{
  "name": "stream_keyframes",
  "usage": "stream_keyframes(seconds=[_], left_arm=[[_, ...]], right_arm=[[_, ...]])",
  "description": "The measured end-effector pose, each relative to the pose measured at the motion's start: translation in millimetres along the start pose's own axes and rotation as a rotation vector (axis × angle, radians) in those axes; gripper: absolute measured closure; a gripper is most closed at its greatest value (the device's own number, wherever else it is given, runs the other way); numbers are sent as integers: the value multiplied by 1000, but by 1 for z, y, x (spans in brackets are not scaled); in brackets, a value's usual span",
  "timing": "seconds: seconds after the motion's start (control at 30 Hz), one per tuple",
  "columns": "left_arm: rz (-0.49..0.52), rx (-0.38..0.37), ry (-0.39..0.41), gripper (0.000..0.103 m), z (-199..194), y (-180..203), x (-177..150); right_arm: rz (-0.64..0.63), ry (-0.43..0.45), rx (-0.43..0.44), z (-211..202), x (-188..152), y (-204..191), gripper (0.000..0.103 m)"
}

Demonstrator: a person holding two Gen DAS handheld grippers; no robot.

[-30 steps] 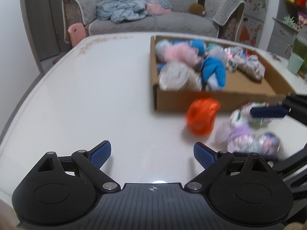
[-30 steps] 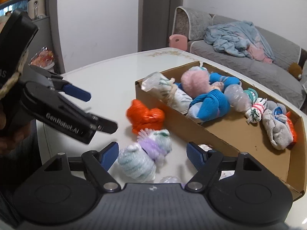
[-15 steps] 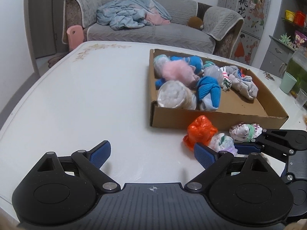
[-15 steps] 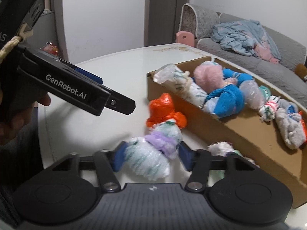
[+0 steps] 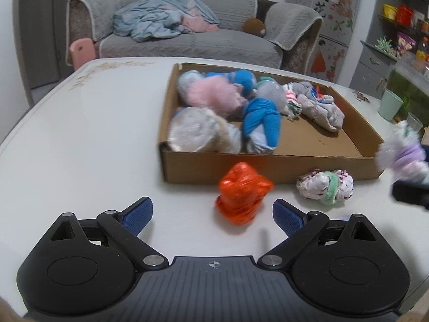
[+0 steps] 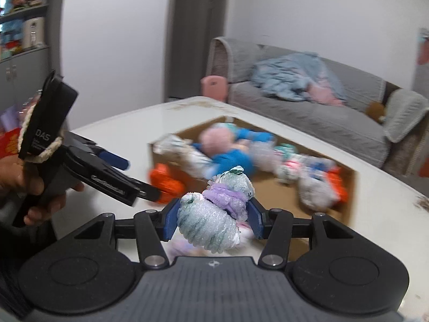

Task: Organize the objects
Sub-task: 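Grasp orange bag bundle with left gripper while right grasps purple-tied clear bundle, then carry orange bag bundle and purple-tied clear bundle over the box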

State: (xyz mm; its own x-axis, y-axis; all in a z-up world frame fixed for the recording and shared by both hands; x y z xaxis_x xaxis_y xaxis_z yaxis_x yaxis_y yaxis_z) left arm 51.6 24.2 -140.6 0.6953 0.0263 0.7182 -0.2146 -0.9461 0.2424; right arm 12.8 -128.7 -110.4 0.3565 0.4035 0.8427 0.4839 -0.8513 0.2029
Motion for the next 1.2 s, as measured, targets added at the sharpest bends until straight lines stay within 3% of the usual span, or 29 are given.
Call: stream_keyframes(seconds=[0.17,0.33,0.43,0.47,0.5,0.87,1.0,1.2], left_arm=[[19,-22,-8,6,16,8,0],[55,-30,-6,20,27,15,0],[72,-31,5,37,28,16,2],[76,-36,6,51,28,16,3],[74,-39,6,55,27,16,3],[116,-27,6,60,-2,19,14],[158,-57,40,59,-19,40,48],[234,-122,90,59,-18,86,117]], right_arm=[[39,-39,-65,2,-20,32,54],[65,-65,-77,12,-34,33,54],[76,-71,-69,10,-40,34,54],[80,-73,-65,10,-41,33,54],[83,-75,-60,10,-42,33,54],[73,-95,-56,10,-43,44,54],[29,-56,-67,4,-21,53,54],[-49,37,-62,9,42,71,54]])
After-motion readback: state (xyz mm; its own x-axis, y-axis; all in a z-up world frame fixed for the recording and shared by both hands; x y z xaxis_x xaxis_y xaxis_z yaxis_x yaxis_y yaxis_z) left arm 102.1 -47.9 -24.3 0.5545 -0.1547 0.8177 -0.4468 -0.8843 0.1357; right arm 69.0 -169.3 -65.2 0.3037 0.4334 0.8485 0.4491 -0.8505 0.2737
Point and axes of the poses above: each gripper's, at about its wrist camera, not at the fingertips, and z roughly the way its jaws point, y to its right, x to its top, the point moved 9 cm from there along z, roughly the way its jaws point, and after that the axes turned 13 degrees about -x, right-handed, at the moved point
